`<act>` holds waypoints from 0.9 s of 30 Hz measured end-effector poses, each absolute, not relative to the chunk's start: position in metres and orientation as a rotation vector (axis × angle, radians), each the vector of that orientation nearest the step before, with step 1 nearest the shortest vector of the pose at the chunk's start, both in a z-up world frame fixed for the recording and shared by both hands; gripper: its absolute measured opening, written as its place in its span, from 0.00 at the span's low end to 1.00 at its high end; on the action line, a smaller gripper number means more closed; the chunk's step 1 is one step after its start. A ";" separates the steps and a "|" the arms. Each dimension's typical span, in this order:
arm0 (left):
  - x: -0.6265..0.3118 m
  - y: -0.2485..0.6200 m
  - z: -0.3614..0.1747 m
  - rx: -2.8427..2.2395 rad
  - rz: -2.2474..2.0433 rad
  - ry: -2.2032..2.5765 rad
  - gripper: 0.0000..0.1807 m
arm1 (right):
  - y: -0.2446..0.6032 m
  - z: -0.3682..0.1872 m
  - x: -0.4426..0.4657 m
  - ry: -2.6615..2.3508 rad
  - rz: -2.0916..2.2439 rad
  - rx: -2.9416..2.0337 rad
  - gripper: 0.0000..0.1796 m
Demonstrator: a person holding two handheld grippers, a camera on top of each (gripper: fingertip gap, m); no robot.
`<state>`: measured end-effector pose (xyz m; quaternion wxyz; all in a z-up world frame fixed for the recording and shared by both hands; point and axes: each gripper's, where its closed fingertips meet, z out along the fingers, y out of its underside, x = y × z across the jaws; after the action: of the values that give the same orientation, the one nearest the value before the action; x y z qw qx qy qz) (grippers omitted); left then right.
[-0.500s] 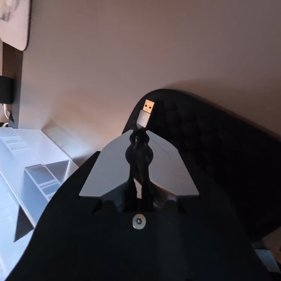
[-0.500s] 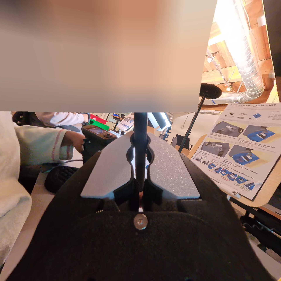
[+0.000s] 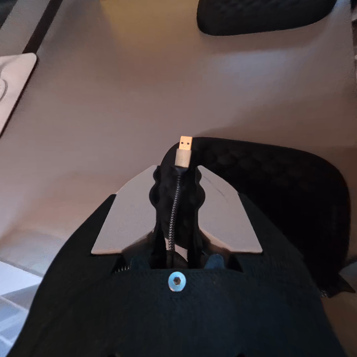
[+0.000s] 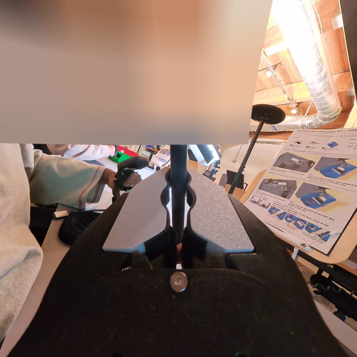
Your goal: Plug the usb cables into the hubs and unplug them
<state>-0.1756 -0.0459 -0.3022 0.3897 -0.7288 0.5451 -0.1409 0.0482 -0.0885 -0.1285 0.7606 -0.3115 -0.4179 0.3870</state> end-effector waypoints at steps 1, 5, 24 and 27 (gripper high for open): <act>-0.177 -0.045 -0.307 -1.870 -0.334 1.382 0.19 | -0.088 -0.129 0.049 -0.909 0.844 -0.679 0.07; -0.178 -0.045 -0.318 -1.895 -0.334 1.362 0.14 | -0.086 -0.130 0.048 -0.905 0.860 -0.683 0.07; -0.153 -0.044 -0.302 -1.871 -0.373 1.249 0.08 | -0.082 -0.140 0.044 -0.942 0.816 -0.700 0.07; -0.138 -0.048 -0.289 -1.842 -0.280 1.303 0.08 | -0.073 -0.153 0.041 -1.014 0.661 -0.718 0.07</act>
<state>-0.1383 -0.0484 -0.2888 0.4203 -0.7351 0.5200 -0.1117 0.0409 -0.0727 -0.1533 0.7625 -0.3302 -0.4660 0.3039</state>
